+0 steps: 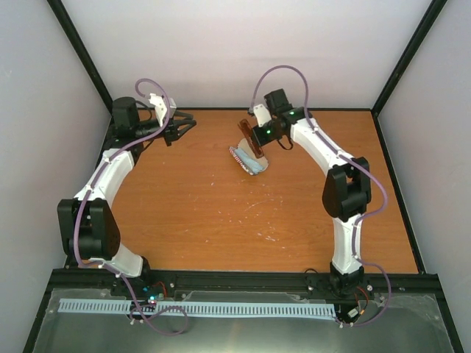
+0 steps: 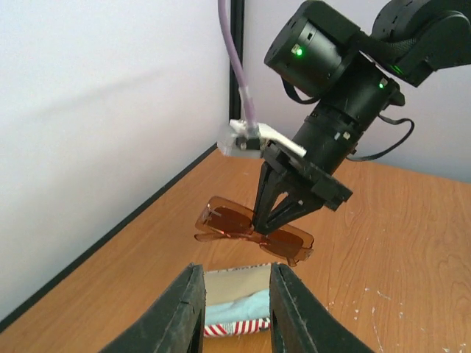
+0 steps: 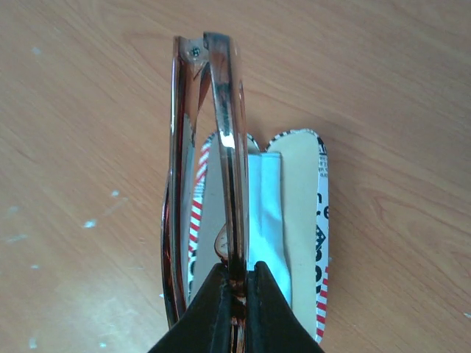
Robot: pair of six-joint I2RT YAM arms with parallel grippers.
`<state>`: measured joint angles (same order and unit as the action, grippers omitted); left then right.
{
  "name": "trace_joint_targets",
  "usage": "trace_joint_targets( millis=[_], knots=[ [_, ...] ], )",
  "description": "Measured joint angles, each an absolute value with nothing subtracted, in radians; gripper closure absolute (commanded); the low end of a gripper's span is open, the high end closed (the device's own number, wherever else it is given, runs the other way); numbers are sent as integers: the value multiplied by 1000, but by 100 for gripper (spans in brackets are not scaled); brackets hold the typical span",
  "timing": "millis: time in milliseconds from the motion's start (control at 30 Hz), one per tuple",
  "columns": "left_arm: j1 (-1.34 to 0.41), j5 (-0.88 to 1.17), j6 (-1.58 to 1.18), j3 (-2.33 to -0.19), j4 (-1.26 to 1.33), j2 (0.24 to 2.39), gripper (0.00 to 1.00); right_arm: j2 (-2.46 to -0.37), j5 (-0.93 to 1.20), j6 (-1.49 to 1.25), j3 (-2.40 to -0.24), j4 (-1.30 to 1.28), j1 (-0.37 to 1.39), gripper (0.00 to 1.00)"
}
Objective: Organize the sunglasses
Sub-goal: Place the sunglasses in the sunglasses case.
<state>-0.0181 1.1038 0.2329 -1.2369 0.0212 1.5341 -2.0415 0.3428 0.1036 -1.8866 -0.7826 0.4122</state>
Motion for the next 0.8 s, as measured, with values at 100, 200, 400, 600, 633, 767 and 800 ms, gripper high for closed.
trace_joint_targets(
  millis=[100, 200, 400, 600, 633, 767, 800],
  knots=[
    [-17, 1085, 237, -1224, 6, 1534, 73, -2091, 255, 118, -1897, -800, 449, 97],
    [-17, 1077, 239, -1218, 0, 1534, 73, -2138, 206, 126, -1898, -827, 472, 97],
    [-17, 1064, 242, -1217, 0, 1535, 73, -2216, 160, 134, -1919, -868, 465, 97],
    [-17, 1058, 242, -1217, 0, 1548, 72, -2286, 150, 136, -2023, -900, 451, 97],
    [-17, 1056, 242, -1217, 0, 1552, 72, -2294, 151, 136, -2038, -901, 450, 97],
    [-17, 1052, 242, -1217, 0, 1564, 71, -2328, 179, 136, -2088, -925, 447, 97],
    [-17, 1050, 242, -1217, 0, 1567, 71, -2338, 188, 136, -2100, -933, 447, 97]
  ],
)
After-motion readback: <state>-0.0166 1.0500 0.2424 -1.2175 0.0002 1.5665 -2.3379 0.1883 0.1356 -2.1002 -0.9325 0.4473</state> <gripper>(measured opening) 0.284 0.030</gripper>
